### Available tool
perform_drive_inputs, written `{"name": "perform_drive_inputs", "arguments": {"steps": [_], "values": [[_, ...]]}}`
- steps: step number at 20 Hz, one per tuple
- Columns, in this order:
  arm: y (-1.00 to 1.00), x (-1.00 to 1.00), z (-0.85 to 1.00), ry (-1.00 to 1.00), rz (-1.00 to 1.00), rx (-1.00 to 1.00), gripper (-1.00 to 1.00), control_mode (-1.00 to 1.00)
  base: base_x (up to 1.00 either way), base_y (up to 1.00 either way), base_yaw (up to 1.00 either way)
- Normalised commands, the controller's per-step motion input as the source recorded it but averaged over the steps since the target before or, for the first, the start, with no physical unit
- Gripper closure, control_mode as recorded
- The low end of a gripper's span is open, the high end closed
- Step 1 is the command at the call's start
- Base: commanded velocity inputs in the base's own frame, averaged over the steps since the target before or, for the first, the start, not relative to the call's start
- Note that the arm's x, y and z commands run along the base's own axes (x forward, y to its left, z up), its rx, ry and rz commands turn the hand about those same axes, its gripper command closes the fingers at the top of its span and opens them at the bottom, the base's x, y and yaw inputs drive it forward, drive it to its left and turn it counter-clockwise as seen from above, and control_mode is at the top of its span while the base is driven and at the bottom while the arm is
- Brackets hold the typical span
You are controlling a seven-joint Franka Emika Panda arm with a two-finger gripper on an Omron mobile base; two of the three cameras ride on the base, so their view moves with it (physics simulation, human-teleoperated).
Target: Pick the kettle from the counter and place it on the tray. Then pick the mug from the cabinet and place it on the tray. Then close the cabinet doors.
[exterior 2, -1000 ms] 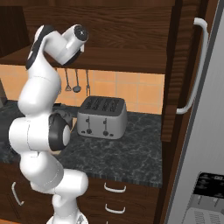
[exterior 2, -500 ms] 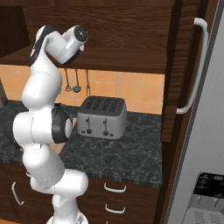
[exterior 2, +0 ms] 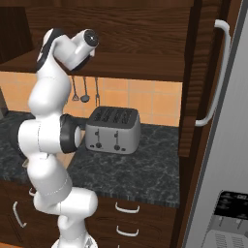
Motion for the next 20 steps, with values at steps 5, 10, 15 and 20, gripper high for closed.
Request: {"name": "perform_drive_inputs", "arguments": {"steps": [5, 10, 15, 20], "values": [[0.04, 0.16, 0.0, 0.0, 0.0, 0.0, -1.0, -1.0, 0.0, 0.0, 0.0], [0.1, 0.13, -0.03, 0.0, 0.0, 0.0, -1.0, -1.0, 0.0, 0.0, 0.0], [0.1, 0.13, -0.13, 0.0, 0.0, 0.0, 1.0, -1.0, 0.0, 0.0, 0.0], [0.05, 0.01, -0.05, -0.03, 0.0, 0.0, 1.0, -1.0, 0.0, 0.0, 0.0]]}}
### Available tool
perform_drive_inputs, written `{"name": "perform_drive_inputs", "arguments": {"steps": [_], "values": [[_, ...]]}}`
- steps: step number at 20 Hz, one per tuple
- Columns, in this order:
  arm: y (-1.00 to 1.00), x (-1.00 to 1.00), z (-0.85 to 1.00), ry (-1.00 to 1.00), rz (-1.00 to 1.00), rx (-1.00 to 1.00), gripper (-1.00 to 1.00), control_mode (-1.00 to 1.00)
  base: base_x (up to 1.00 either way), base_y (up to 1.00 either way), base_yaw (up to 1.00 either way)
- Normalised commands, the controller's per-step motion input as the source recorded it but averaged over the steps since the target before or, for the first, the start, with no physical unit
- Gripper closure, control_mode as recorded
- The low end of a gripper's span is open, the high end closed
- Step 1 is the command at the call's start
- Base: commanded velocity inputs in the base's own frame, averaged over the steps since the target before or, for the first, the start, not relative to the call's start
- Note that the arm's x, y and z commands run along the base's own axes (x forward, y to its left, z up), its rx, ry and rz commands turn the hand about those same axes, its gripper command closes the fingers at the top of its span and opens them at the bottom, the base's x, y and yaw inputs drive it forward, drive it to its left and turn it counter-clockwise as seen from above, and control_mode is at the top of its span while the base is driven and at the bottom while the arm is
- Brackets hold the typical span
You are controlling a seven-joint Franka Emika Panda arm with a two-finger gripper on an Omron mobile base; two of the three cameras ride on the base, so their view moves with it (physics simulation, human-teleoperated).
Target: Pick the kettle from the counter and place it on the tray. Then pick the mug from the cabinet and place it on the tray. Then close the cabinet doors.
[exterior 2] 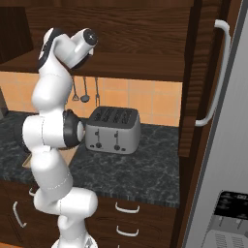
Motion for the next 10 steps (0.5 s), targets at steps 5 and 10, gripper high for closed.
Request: {"name": "perform_drive_inputs", "arguments": {"steps": [5, 10], "values": [[0.0, -0.41, -0.02, -0.07, 0.0, 0.0, 1.0, -1.0, 0.0, 0.0, 0.0], [-0.07, -0.95, 0.0, -0.09, 0.0, 0.0, 1.0, -1.0, 0.0, 0.0, 0.0]]}}
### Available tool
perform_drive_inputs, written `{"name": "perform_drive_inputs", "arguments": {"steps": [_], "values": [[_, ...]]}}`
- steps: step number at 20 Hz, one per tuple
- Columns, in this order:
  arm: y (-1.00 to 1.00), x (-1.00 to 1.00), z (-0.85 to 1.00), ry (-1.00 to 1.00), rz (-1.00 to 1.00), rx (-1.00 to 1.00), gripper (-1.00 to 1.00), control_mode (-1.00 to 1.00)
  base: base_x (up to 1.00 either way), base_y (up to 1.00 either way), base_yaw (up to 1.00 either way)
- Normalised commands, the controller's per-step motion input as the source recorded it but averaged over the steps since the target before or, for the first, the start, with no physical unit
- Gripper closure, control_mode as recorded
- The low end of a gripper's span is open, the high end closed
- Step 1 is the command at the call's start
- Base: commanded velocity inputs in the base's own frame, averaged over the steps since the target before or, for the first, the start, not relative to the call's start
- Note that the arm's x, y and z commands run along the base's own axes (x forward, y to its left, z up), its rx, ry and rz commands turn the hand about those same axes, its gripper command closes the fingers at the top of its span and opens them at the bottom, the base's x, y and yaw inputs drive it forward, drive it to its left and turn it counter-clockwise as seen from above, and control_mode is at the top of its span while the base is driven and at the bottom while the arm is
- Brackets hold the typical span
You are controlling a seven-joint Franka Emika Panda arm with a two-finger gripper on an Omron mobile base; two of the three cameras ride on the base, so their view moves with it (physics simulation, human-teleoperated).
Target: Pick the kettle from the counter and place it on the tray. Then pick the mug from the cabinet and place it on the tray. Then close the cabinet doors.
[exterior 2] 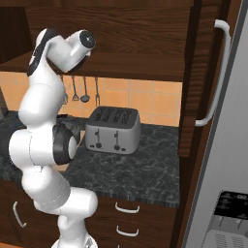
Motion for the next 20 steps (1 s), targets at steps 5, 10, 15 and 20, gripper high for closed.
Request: {"name": "perform_drive_inputs", "arguments": {"steps": [5, 10, 15, 20], "values": [[-0.06, -1.0, 0.0, -0.04, 0.0, 0.0, 1.0, -1.0, 0.0, 0.0, 0.0], [-0.05, -1.0, -0.07, -0.01, 0.0, 0.0, 1.0, -1.0, 0.0, 0.0, 0.0], [-0.1, -0.97, -0.25, 0.0, -0.03, 0.0, 1.0, -1.0, 0.0, 0.0, 0.0], [-0.07, -0.8, -0.46, 0.1, -0.11, 0.0, 1.0, -1.0, 0.0, 0.0, 0.0]]}}
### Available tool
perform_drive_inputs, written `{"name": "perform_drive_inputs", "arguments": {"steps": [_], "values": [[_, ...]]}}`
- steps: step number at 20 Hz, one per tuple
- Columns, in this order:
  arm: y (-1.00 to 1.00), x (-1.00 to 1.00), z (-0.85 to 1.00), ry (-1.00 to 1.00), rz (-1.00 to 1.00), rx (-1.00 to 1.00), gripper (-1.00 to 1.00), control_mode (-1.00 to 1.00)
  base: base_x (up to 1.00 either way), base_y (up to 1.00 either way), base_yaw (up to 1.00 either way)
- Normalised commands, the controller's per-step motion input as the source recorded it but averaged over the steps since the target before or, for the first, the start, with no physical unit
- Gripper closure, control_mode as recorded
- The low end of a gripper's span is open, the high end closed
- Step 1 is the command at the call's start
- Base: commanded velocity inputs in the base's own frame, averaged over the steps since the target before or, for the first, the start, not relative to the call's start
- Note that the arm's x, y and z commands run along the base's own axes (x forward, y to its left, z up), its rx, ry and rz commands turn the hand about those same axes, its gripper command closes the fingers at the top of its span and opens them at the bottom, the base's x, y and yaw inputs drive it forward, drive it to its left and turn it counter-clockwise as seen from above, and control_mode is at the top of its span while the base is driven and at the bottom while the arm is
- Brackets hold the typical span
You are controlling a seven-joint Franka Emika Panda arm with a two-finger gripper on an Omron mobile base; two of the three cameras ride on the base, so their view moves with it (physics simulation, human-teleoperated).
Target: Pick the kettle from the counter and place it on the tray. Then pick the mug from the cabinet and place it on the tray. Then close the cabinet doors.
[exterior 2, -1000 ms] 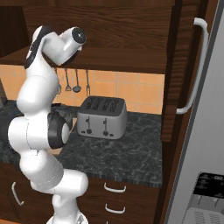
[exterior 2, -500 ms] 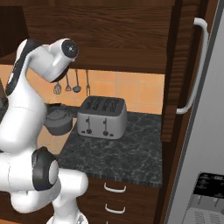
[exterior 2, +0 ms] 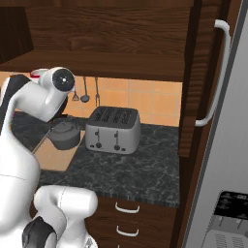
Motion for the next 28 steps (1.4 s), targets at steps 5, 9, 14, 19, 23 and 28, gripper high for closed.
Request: {"name": "perform_drive_inputs", "arguments": {"steps": [5, 9, 14, 19, 23, 28], "values": [[0.0, -0.5, -0.66, 0.22, -0.05, 0.0, 1.0, -1.0, 0.0, 0.0, 0.0], [-0.01, -0.25, -0.85, 0.19, 0.0, 0.0, 1.0, -1.0, 0.0, 0.0, 0.0], [0.0, -0.04, -1.0, 0.15, 0.0, -0.04, 1.0, -1.0, 0.0, 0.0, 0.0], [0.15, 0.01, -0.99, 0.02, 0.0, -0.01, 1.0, -1.0, 0.0, 0.0, 0.0], [0.0, 0.1, -0.88, 0.02, 0.05, 0.0, 1.0, -1.0, 0.0, 0.0, 0.0], [0.02, 0.33, -0.67, 0.03, 0.14, 0.0, 1.0, -1.0, 0.0, 0.0, 0.0]]}}
